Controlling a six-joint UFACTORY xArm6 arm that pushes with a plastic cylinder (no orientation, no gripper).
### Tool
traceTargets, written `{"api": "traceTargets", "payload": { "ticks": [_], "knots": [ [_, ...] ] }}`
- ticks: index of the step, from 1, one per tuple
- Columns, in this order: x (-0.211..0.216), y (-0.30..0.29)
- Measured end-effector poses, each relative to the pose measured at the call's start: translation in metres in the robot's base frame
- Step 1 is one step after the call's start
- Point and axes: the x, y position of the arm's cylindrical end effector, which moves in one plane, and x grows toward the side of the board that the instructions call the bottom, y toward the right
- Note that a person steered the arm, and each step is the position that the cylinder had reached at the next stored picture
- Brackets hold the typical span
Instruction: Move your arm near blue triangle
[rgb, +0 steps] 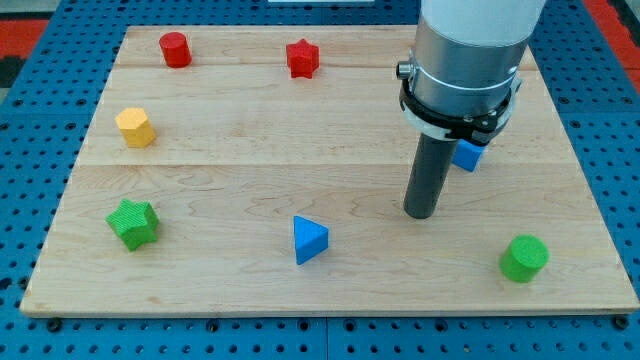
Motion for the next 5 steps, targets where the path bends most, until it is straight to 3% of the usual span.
{"api": "traceTargets", "payload": {
  "ticks": [2,3,5],
  "knots": [
    [-0.002,-0.01],
    [-0.006,-0.104],
    [-0.011,-0.115]
  ]
}}
